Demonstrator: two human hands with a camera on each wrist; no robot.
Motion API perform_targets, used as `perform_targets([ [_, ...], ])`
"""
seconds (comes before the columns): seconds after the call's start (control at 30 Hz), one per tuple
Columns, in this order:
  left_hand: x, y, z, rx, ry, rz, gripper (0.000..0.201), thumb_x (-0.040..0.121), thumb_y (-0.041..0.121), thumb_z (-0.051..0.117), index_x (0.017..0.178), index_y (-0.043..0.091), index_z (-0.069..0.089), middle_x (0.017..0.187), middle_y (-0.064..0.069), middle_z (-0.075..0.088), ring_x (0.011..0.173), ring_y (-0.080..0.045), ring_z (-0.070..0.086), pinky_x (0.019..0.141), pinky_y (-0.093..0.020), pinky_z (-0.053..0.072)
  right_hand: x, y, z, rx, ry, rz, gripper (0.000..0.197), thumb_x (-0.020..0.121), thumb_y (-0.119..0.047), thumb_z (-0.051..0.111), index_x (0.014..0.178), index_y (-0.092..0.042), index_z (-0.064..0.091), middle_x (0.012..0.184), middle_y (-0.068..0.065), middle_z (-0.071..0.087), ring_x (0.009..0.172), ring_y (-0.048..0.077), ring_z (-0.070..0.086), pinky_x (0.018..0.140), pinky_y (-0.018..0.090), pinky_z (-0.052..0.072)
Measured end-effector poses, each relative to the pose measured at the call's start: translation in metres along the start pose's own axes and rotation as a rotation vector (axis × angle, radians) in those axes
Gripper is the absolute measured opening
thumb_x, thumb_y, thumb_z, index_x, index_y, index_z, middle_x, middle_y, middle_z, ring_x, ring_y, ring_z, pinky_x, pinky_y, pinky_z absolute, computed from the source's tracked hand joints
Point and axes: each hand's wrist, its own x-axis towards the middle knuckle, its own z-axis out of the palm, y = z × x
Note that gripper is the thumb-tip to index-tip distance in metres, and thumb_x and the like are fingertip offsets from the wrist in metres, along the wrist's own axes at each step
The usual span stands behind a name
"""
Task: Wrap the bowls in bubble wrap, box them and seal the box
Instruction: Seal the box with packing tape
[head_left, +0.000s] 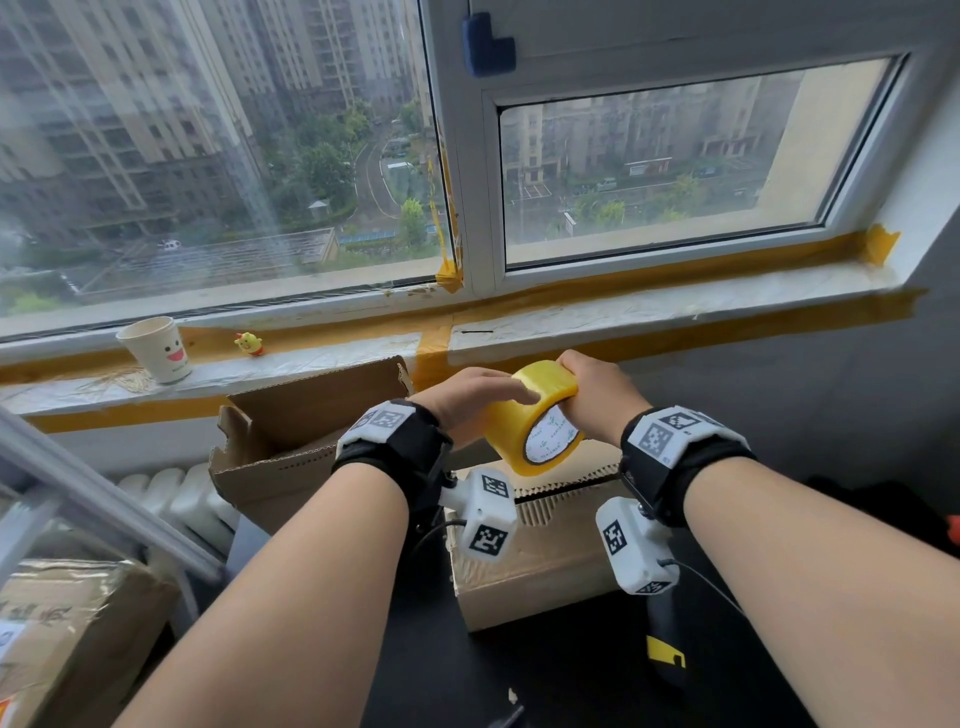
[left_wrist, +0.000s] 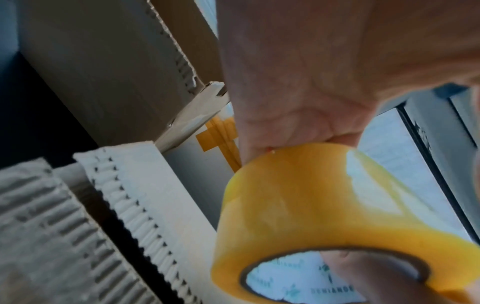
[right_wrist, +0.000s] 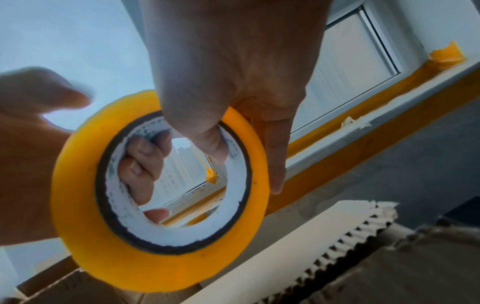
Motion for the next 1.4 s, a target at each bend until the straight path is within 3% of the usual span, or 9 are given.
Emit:
perform_targets([
  [0.23,-0.002,-0.003,-0.002,-0.018,-0.011,0.006,0.026,0.089,0.004,0.062,0.115,-0.002,0.06,0.111,-0.02,0.066,0.103,-0.033,0.064,0.098,-0.046,0.049,-0.004,0.003,0.0,0.139,0.064,0.054,0.026,0.088,-0.026,0.063,0.11,-0.022,0.05,0.101,0.004,0.06,0.09,0.025,0.059,0.076,0.039,0.055],
  [0.37,0.006,-0.005,0.004,-0.202,0.208,0.03,0.031,0.096,0.012,0.055,0.122,-0.007,0.054,0.121,-0.024,0.061,0.11,-0.037,0.06,0.099,-0.049,0.046,-0.002,0.004,-0.006,0.33,0.2,0.206,0.014,0.082,-0.02,0.067,0.088,-0.016,0.055,0.088,0.007,0.066,0.081,0.03,0.067,0.081,0.048,0.057],
  [0.53,0.007,-0.004,0.01,-0.224,0.304,0.046,0.03,0.1,0.013,0.049,0.121,-0.008,0.054,0.105,-0.021,0.059,0.098,-0.03,0.057,0.094,-0.045,0.045,-0.013,-0.018,-0.014,0.798,-0.17,0.282,0.054,0.098,-0.047,0.047,0.091,0.003,0.068,0.09,0.021,0.072,0.081,0.031,0.07,0.078,0.041,0.058],
  [0.63,0.001,-0.004,0.011,-0.21,0.229,0.001,0.028,0.098,0.005,0.05,0.122,-0.007,0.054,0.116,-0.023,0.062,0.108,-0.032,0.06,0.096,-0.046,0.049,-0.014,-0.016,-0.011,0.747,-0.143,0.219,0.04,0.096,-0.039,0.056,0.098,0.0,0.067,0.1,0.019,0.071,0.087,0.029,0.069,0.082,0.043,0.057],
  [0.73,-0.003,-0.004,0.011,-0.14,0.193,-0.025,0.025,0.095,-0.004,0.05,0.119,-0.006,0.056,0.101,-0.018,0.065,0.092,-0.027,0.065,0.087,-0.041,0.054,-0.012,-0.008,-0.011,0.817,-0.113,0.245,0.032,0.098,-0.031,0.055,0.108,-0.003,0.065,0.106,0.015,0.068,0.091,0.027,0.065,0.082,0.039,0.055],
  [0.83,0.002,-0.006,0.001,0.097,0.359,0.01,0.044,0.087,-0.007,0.058,0.128,0.003,0.049,0.113,-0.014,0.058,0.094,-0.024,0.062,0.084,-0.043,0.057,-0.015,-0.006,-0.015,0.928,-0.142,0.332,0.037,0.099,-0.027,0.052,0.129,-0.005,0.053,0.116,0.014,0.059,0.099,0.028,0.056,0.082,0.04,0.046],
  [0.93,0.008,-0.005,-0.007,0.728,0.393,0.115,0.089,0.075,0.008,0.075,0.146,0.033,0.028,0.138,-0.005,0.039,0.118,-0.023,0.05,0.088,-0.036,0.054,-0.018,-0.006,-0.016,0.985,-0.224,0.335,0.037,0.1,-0.023,0.05,0.131,-0.004,0.051,0.114,0.013,0.06,0.098,0.027,0.057,0.083,0.042,0.045],
  [1.07,0.011,0.0,0.003,1.255,0.365,0.223,0.065,0.085,0.016,0.062,0.141,0.034,0.033,0.134,-0.001,0.048,0.114,-0.022,0.053,0.076,-0.03,0.05,-0.022,-0.006,-0.014,1.027,-0.28,0.308,0.037,0.1,-0.02,0.048,0.128,0.003,0.054,0.106,0.015,0.061,0.095,0.027,0.056,0.087,0.043,0.043],
  [1.4,0.014,-0.005,0.0,1.132,0.456,0.167,0.047,0.087,0.01,0.052,0.131,0.022,0.04,0.119,-0.005,0.06,0.101,-0.025,0.059,0.072,-0.029,0.044,-0.022,-0.006,-0.022,1.003,-0.427,0.273,0.026,0.1,-0.025,0.045,0.115,-0.007,0.058,0.107,0.016,0.06,0.099,0.032,0.055,0.089,0.048,0.044],
])
